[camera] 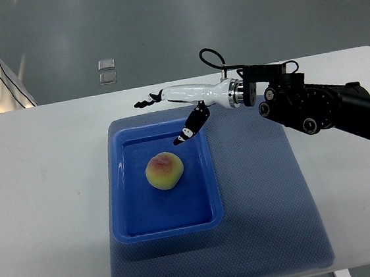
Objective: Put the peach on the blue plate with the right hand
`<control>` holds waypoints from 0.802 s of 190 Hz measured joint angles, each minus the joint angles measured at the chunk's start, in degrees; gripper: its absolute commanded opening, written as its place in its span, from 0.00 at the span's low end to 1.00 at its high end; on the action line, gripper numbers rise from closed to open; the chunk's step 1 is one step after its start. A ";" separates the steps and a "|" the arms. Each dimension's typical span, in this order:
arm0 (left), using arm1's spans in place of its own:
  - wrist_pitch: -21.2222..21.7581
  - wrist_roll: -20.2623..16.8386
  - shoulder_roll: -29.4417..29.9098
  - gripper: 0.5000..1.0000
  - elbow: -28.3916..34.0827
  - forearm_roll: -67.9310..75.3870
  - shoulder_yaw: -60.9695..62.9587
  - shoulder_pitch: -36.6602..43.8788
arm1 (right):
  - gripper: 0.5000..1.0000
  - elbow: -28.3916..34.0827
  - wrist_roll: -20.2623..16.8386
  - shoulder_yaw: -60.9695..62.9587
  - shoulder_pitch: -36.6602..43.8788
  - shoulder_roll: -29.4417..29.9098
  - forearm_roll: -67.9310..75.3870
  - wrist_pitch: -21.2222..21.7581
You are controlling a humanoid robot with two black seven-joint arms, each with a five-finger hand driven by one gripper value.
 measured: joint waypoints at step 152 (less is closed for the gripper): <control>0.00 -0.02 0.00 1.00 0.00 -0.01 0.00 -0.01 | 0.86 -10.04 0.25 22.39 -15.34 1.16 36.25 -6.06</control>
